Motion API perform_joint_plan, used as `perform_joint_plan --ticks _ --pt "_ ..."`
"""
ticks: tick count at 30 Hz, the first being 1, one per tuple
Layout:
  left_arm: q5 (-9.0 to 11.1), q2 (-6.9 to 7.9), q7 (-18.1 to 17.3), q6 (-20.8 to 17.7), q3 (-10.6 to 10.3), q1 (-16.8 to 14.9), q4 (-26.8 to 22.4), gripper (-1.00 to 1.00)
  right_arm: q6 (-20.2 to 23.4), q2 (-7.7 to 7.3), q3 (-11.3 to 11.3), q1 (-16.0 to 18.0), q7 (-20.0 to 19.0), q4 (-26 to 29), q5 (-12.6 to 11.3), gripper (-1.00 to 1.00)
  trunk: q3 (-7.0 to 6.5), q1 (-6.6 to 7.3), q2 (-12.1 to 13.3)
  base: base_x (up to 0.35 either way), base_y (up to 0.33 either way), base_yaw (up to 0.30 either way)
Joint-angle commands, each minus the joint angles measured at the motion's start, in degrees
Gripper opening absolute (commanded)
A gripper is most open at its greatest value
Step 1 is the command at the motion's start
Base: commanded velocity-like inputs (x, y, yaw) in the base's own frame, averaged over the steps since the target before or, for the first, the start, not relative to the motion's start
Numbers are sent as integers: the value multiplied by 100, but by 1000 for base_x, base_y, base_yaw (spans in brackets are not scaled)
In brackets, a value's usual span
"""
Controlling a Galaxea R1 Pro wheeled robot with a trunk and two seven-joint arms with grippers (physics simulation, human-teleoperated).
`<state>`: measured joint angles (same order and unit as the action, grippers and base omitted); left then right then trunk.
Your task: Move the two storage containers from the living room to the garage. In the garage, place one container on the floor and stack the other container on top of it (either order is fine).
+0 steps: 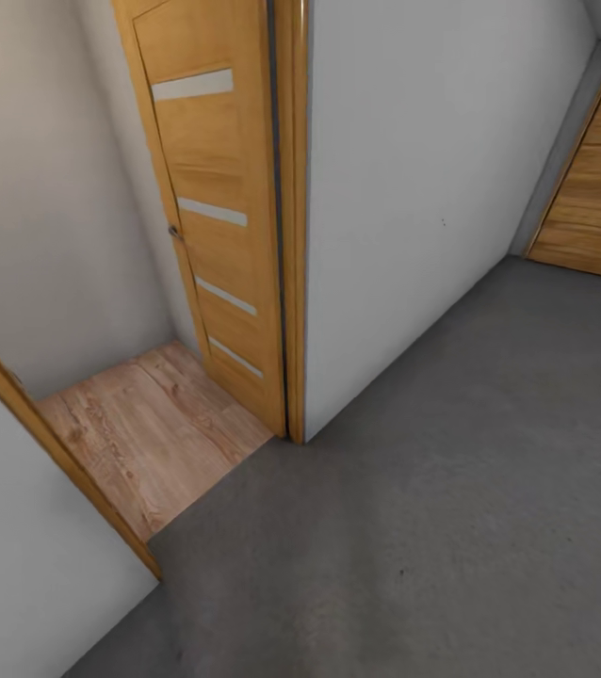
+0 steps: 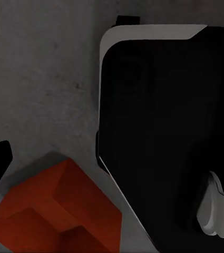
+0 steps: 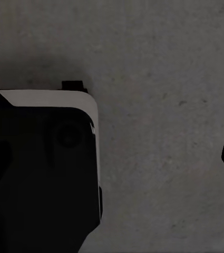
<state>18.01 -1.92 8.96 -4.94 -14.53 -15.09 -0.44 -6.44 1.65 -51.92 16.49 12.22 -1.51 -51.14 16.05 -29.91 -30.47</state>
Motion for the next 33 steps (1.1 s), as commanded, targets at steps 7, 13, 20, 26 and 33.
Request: perform_joint_plan --ticks 7,13,20,26,33 --pt "55 -1 19 -24 -50 -3 -1 100 -17 10 -47 4 0 -16 -54 100 8 -4 -7 308 0 0" --pt "53 -1 19 -24 -50 -3 0 100 -11 15 -46 5 0 -16 -54 100 8 -4 -7 321 0 0" --pt "56 -1 19 -24 -50 -3 0 100 2 23 -52 5 0 -16 -54 100 8 -4 -7 322 0 0" --pt "53 -1 19 -24 -50 -3 0 100 2 20 -52 6 0 -16 -58 100 8 -4 -7 322 0 0" --pt "53 -1 19 -24 -50 -3 0 100 2 19 -52 5 0 -16 -59 100 8 -4 -7 322 0 0"
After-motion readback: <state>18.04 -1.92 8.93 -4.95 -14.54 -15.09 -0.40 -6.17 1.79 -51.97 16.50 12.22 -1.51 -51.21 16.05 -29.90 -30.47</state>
